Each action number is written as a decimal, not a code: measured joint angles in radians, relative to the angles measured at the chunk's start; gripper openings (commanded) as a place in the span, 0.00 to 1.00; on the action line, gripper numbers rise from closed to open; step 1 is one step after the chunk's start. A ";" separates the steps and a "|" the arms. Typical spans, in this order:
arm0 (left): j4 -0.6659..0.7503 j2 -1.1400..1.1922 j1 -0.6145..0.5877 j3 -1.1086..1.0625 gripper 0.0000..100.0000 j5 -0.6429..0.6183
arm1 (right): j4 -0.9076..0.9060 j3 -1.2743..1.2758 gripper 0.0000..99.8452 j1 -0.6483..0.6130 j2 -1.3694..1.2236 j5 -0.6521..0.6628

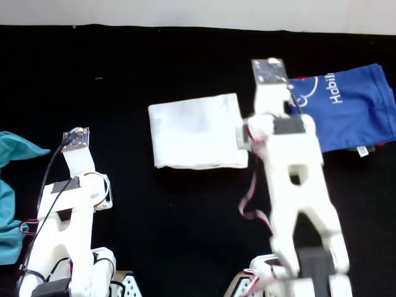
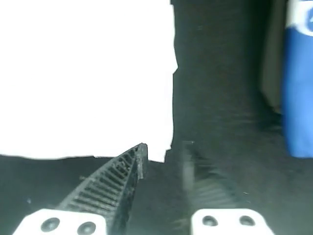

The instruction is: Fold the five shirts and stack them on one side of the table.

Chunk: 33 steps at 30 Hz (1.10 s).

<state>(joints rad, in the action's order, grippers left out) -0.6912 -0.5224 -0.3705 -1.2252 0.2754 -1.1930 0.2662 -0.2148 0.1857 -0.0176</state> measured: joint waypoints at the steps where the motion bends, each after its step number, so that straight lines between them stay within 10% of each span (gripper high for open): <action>1: 0.000 0.000 0.000 0.000 0.12 0.000 | -0.017 -0.058 0.32 -0.014 -0.069 -0.012; 22: 0.000 0.000 0.000 0.000 0.12 0.000 | -0.373 -1.254 0.32 -0.063 -1.217 -0.098; 28: 0.000 0.000 0.000 0.000 0.12 0.000 | -0.471 -1.458 0.00 -0.055 -1.353 -0.098; 33: 0.000 0.000 0.000 0.000 0.12 0.000 | -0.512 -1.550 0.01 -0.032 -1.413 -0.075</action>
<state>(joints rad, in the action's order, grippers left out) -0.6912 -0.5224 -0.3705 -1.2252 0.2754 -1.7054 -1.2835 -0.2470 -1.2275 -0.0928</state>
